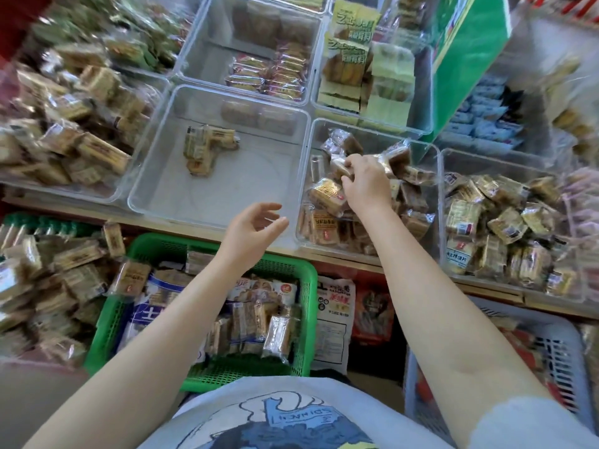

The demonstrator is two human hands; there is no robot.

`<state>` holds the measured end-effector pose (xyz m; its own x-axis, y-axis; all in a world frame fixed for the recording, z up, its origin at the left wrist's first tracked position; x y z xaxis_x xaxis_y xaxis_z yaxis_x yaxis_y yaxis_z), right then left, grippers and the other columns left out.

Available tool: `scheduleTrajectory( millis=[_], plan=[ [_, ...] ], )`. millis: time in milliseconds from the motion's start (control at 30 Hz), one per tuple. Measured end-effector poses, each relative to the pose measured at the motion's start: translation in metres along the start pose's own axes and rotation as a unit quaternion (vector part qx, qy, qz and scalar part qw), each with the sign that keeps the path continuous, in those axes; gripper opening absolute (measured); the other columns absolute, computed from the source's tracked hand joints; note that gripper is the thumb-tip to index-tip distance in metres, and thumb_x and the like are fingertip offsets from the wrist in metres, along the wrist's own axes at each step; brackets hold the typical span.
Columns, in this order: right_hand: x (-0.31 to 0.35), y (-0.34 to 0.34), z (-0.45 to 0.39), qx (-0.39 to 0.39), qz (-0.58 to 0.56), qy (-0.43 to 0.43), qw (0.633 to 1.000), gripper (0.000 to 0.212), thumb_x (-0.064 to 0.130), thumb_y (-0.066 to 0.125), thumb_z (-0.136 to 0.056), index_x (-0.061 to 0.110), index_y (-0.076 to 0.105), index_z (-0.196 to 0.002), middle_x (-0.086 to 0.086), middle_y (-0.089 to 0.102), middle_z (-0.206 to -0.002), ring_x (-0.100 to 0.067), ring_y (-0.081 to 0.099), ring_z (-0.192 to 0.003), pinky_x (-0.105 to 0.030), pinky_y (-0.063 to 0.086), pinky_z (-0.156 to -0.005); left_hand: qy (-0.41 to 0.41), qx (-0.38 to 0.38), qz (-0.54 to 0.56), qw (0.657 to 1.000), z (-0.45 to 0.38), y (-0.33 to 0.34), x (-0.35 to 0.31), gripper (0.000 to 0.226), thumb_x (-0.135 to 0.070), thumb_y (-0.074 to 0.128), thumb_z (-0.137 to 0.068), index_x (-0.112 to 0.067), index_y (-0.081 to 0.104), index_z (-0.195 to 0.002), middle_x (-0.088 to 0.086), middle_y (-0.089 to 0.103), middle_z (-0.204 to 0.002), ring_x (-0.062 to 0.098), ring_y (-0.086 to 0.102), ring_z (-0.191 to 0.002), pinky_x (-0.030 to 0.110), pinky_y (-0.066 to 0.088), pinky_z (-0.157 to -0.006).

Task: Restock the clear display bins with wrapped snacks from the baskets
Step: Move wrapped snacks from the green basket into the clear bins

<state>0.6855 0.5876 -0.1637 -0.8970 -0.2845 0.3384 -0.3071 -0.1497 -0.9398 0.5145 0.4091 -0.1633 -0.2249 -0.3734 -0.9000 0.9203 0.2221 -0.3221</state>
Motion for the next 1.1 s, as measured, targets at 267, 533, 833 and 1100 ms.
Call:
scheduleTrajectory(
  millis=[267, 533, 833, 1100],
  plan=[
    [0.038, 0.008, 0.115, -0.087, -0.162, -0.094, 0.979, 0.016, 0.011, 0.059, -0.093, 0.011, 0.066, -0.108, -0.004, 0.06, -0.104, -0.012, 0.057, -0.076, -0.018, 0.045, -0.068, -0.049, 0.02, -0.091, 0.994, 0.032, -0.017, 0.061, 0.029, -0.035, 0.067, -0.092, -0.025, 0.063, -0.119, -0.012, 0.067, -0.099, 0.001, 0.062, -0.091, 0.019, 0.05, -0.079],
    [0.004, 0.106, 0.207, 0.191, -0.174, 0.117, 0.959, 0.017, 0.013, 0.058, -0.094, 0.017, 0.067, -0.107, 0.004, 0.064, -0.093, -0.017, 0.06, -0.083, -0.031, 0.048, -0.073, -0.123, 0.214, -0.309, 0.918, 0.065, 0.04, 0.14, 0.05, -0.053, 0.067, -0.086, -0.021, 0.056, -0.123, -0.004, 0.061, -0.106, 0.015, 0.056, -0.089, 0.03, 0.046, -0.071],
    [-0.017, 0.109, 0.219, 0.2, -0.193, 0.176, 0.944, 0.019, 0.015, 0.056, -0.096, 0.018, 0.066, -0.112, 0.005, 0.062, -0.094, -0.008, 0.055, -0.084, -0.023, 0.042, -0.074, -0.105, 0.225, -0.482, 0.84, 0.083, 0.096, 0.145, 0.056, -0.05, 0.063, -0.086, -0.016, 0.04, -0.125, 0.01, 0.058, -0.113, 0.032, 0.062, -0.089, 0.033, 0.043, -0.058],
    [-0.002, 0.084, 0.217, 0.233, -0.282, 0.159, 0.917, 0.019, 0.022, 0.057, -0.097, 0.027, 0.062, -0.115, 0.003, 0.061, -0.097, -0.008, 0.051, -0.067, -0.033, 0.05, -0.065, -0.221, 0.185, -0.225, 0.931, 0.065, 0.045, 0.121, 0.057, -0.046, 0.071, -0.082, -0.031, 0.041, -0.128, -0.005, 0.063, -0.097, 0.015, 0.066, -0.069, 0.035, 0.055, -0.064]
  ],
)
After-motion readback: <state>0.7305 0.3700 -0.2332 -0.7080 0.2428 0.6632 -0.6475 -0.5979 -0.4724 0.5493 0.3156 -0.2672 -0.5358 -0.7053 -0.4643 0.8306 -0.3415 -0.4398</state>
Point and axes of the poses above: each hand's wrist, its own z-axis away from the middle knuckle, its own y-axis out of the palm, x = y × z, the point moved 1 cm from there along -z, towards the middle knuckle
